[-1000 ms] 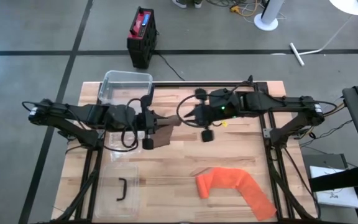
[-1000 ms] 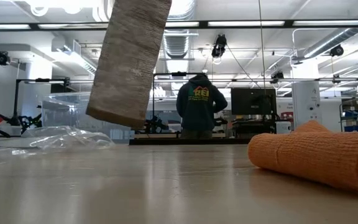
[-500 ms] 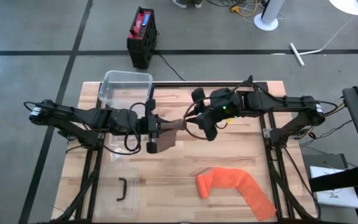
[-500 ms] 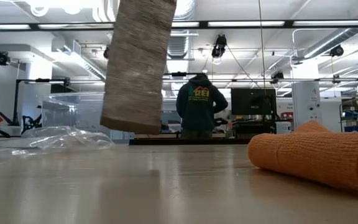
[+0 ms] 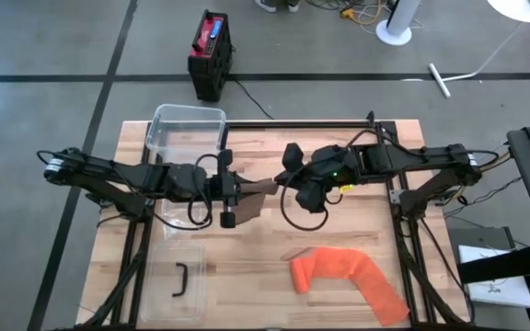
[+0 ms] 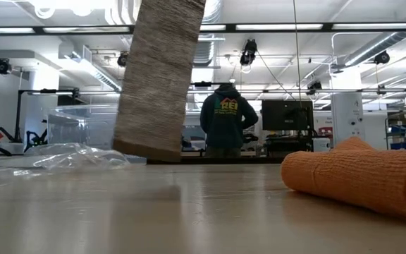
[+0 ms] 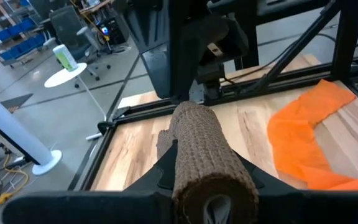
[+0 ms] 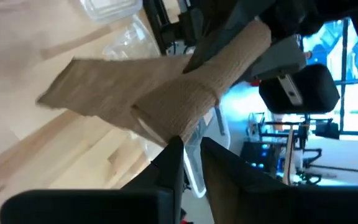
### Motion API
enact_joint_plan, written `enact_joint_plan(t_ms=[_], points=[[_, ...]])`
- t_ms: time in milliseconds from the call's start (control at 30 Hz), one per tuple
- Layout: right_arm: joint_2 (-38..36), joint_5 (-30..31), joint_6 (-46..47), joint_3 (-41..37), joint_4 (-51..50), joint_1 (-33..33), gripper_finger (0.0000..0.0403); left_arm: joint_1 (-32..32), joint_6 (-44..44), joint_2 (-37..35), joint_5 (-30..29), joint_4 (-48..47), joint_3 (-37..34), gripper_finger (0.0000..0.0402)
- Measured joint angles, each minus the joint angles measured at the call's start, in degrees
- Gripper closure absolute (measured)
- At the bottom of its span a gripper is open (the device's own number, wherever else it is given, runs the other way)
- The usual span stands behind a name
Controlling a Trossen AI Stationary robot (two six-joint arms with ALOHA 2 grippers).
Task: Roll bandage
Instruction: Roll the brown bandage
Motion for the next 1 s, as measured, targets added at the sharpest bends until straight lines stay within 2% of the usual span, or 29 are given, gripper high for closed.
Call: enact_joint_plan(t_ms=[233,567,1000], points=[[-0.2,4.1,-3.1,0.0,0.0,2.3,0.0356,0.0,-0.9,0.0,0.1,0.5,0.2,0.0346],[0.3,5.6,-4.9,0.0,-1.0,2.9,0.0341,0.0,-0.9,-0.2,-0.1,0.6,0.3,0.0346],[0.2,5.8,-5.6,0.0,0.2,3.3,0.0358,0.0,-1.1,-0.3,-0.1,0.5,0.3,0.0347]])
